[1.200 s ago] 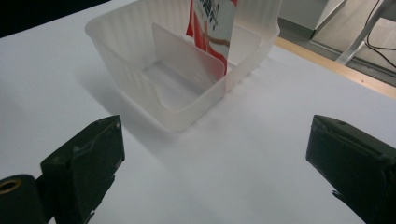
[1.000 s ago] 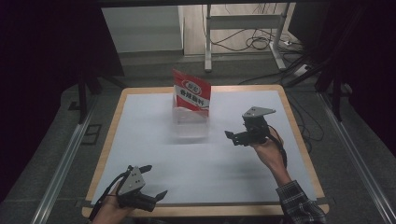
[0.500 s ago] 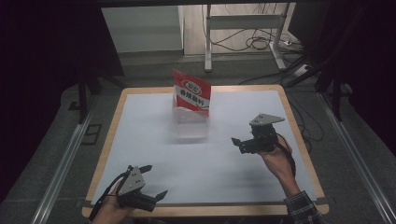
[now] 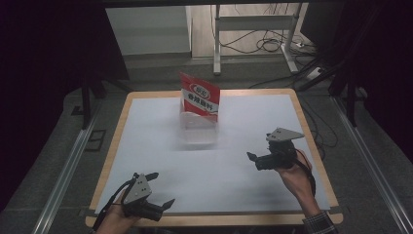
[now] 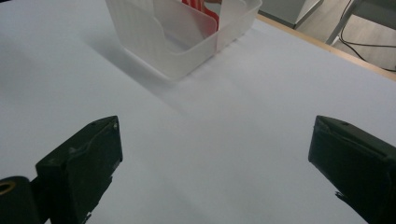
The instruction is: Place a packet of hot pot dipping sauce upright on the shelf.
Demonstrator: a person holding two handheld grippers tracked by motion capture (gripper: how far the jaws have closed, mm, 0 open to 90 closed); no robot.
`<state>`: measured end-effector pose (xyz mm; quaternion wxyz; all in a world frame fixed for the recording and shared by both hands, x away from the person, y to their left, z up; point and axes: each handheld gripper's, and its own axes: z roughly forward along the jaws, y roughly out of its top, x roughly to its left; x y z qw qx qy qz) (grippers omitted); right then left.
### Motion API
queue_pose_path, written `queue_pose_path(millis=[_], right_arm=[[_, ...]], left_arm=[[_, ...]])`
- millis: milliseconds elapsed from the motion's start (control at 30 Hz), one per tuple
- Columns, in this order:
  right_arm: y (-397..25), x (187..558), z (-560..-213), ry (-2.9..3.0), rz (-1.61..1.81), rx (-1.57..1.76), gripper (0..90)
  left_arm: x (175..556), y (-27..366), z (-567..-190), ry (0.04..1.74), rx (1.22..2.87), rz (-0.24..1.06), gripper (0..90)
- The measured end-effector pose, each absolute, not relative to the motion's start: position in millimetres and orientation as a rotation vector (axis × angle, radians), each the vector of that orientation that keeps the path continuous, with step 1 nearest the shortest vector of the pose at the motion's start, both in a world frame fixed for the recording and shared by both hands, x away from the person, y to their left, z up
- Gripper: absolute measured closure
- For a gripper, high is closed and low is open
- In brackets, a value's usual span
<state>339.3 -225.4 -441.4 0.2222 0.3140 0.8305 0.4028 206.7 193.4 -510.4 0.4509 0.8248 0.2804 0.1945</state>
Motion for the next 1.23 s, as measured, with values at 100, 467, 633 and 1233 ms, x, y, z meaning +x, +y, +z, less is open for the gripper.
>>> queue_pose_path(millis=[100, 467, 633, 1233], right_arm=[[-230.0, 334.5, -445.6, 2.296, 1.108, 0.873, 2.5], [-247.8, 316.2, -461.4, 2.284, 1.096, 0.896, 1.8], [-256.1, 308.5, -469.8, 2.289, 1.074, 0.92, 1.7], [-272.1, 296.2, -490.2, 2.332, 1.027, 0.993, 0.7]], left_arm=[[206.7, 193.3, -510.4, 0.693, 2.039, 0.48, 2.4], [206.6, 192.9, -510.5, 0.69, 2.041, 0.482, 2.4], [206.4, 192.6, -510.6, 0.688, 2.043, 0.483, 2.4], [206.7, 192.1, -510.6, 0.687, 2.048, 0.485, 2.4]])
